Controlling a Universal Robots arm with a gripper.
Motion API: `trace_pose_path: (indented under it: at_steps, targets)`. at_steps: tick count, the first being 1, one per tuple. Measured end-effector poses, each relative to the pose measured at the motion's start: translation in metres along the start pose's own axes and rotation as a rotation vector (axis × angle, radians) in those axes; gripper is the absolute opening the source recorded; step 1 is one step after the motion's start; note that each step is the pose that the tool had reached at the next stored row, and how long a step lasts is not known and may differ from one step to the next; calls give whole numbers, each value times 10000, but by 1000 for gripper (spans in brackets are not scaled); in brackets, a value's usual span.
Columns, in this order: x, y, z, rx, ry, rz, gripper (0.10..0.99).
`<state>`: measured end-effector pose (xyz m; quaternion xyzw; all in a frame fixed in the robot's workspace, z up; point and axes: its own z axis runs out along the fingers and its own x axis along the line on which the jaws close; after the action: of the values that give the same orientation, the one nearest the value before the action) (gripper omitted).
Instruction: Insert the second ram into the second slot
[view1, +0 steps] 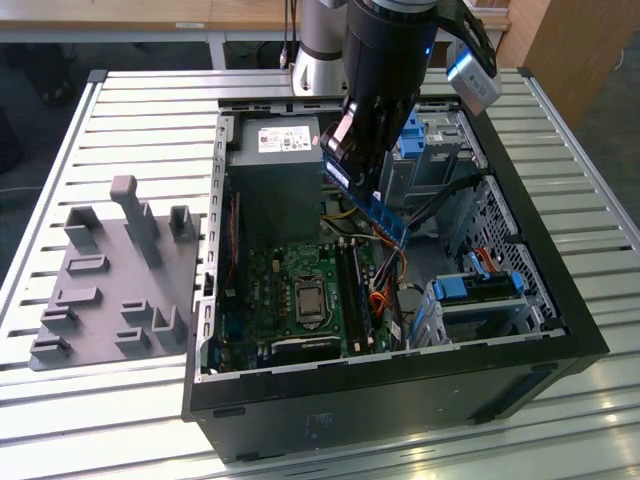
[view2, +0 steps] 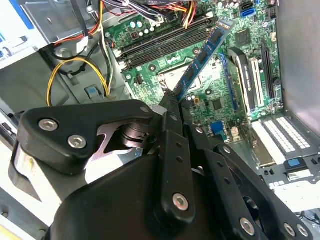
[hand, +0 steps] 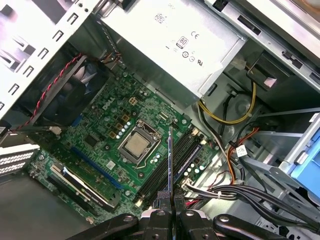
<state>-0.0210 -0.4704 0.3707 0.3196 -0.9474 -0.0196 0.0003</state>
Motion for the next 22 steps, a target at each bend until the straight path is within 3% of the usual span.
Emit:
trace_pose_path:
  at_steps: [22]
  targets:
    - [0,0,0,7,-19,533,137]
